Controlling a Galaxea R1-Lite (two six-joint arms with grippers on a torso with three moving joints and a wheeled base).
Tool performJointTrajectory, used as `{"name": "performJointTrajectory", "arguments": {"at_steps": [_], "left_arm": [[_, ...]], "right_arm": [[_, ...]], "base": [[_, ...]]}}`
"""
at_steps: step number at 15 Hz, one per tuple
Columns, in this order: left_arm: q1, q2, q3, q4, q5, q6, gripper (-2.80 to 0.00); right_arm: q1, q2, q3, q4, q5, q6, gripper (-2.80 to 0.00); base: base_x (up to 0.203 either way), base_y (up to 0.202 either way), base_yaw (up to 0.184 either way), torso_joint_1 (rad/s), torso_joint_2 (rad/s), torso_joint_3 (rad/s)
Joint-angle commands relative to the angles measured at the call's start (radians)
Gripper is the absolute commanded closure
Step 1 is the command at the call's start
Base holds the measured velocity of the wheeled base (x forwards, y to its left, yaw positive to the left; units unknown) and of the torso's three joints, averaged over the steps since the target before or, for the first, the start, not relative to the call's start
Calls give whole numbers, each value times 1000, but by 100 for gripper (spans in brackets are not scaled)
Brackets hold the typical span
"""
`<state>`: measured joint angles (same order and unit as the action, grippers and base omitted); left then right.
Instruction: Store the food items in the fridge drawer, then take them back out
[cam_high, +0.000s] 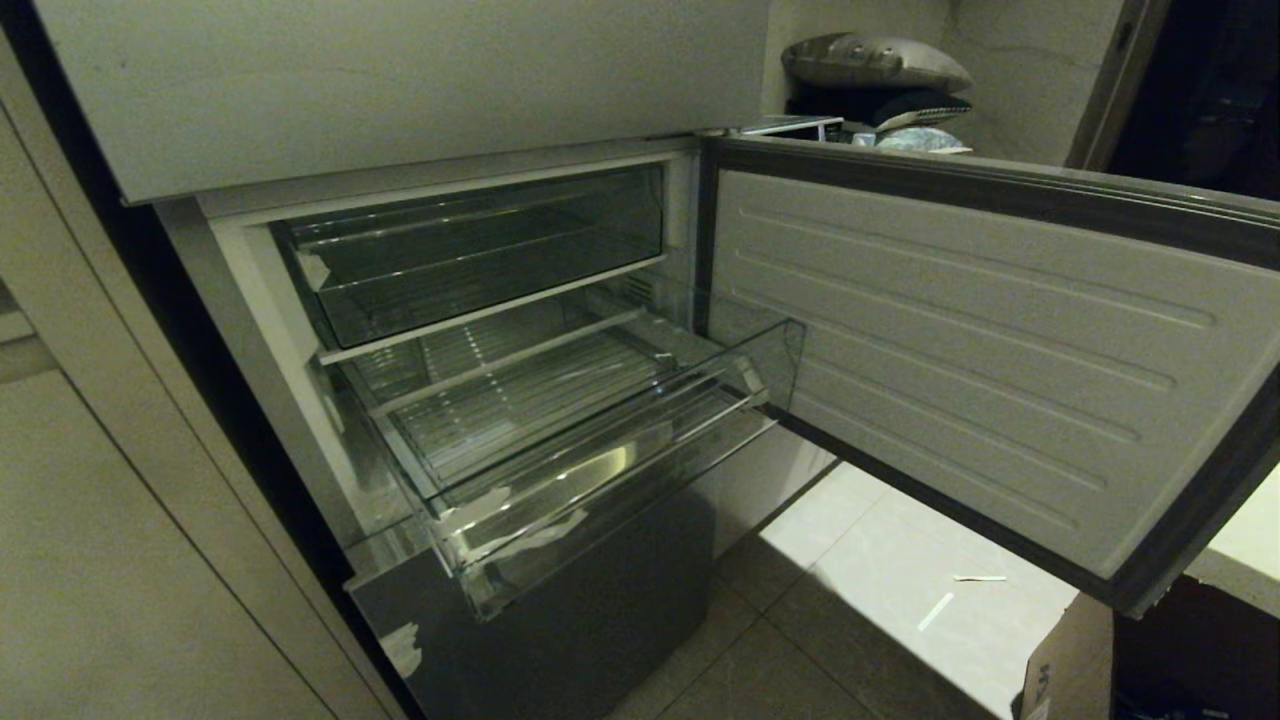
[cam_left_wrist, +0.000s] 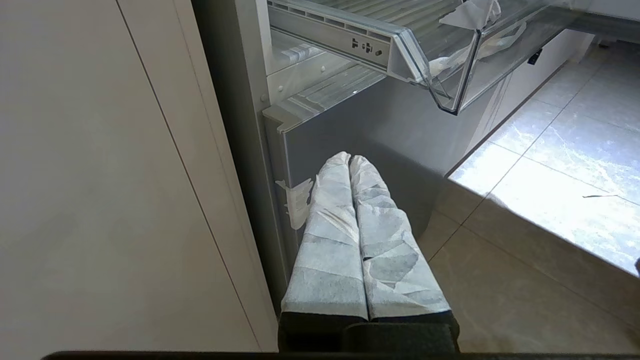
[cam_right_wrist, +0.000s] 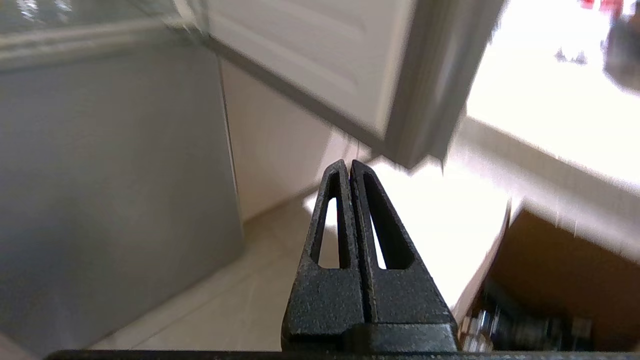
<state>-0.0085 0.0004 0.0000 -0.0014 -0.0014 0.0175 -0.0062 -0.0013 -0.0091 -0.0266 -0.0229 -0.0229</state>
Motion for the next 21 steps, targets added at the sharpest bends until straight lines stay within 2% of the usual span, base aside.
{"name": "performJointTrajectory", "arguments": {"at_steps": [1, 3, 5, 6, 7, 9, 10, 13, 14, 15, 17, 21], "left_arm": [[1, 0, 0, 0, 0, 1, 0], [1, 0, 0, -2, 0, -1, 0], [0, 0, 0, -1, 0, -1, 0], [-1, 0, -1, 0, 1, -1, 0], [0, 0, -1, -1, 0, -1, 0], [-1, 0, 0, 0, 1, -1, 0], [-1, 0, 0, 0, 1, -1, 0], [1, 0, 0, 0, 0, -1, 0], [0, 0, -1, -1, 0, -1, 0], [0, 0, -1, 0, 1, -1, 0], [0, 0, -1, 0, 1, -1, 0], [-1, 0, 0, 0, 1, -1, 0]], "right_arm": [[-1, 12, -134, 93, -54, 57, 0], [-4, 99, -327, 201, -107, 131, 0], [-44, 279, -419, 234, -170, 221, 0], [-93, 371, -445, 224, -185, 267, 0], [-181, 445, -458, 192, -183, 297, 0], [-398, 592, -460, 82, -128, 331, 0], [-512, 654, -454, 18, -71, 339, 0], [-838, 837, -455, -115, 172, 335, 0], [-917, 911, -456, -156, 229, 319, -280], [-978, 980, -453, -219, 270, 302, -280], [-1017, 1081, -446, -325, 292, 271, -280], [-1068, 1274, -455, -370, 297, 179, -280]], "base": [[0, 0, 0, 0, 0, 0], [0, 0, 0, 0, 0, 0], [0, 0, 0, 0, 0, 0], [0, 0, 0, 0, 0, 0], [0, 0, 0, 0, 0, 0], [0, 0, 0, 0, 0, 0], [0, 0, 0, 0, 0, 0], [0, 0, 0, 0, 0, 0], [0, 0, 0, 0, 0, 0], [0, 0, 0, 0, 0, 0], [0, 0, 0, 0, 0, 0], [0, 0, 0, 0, 0, 0]]}}
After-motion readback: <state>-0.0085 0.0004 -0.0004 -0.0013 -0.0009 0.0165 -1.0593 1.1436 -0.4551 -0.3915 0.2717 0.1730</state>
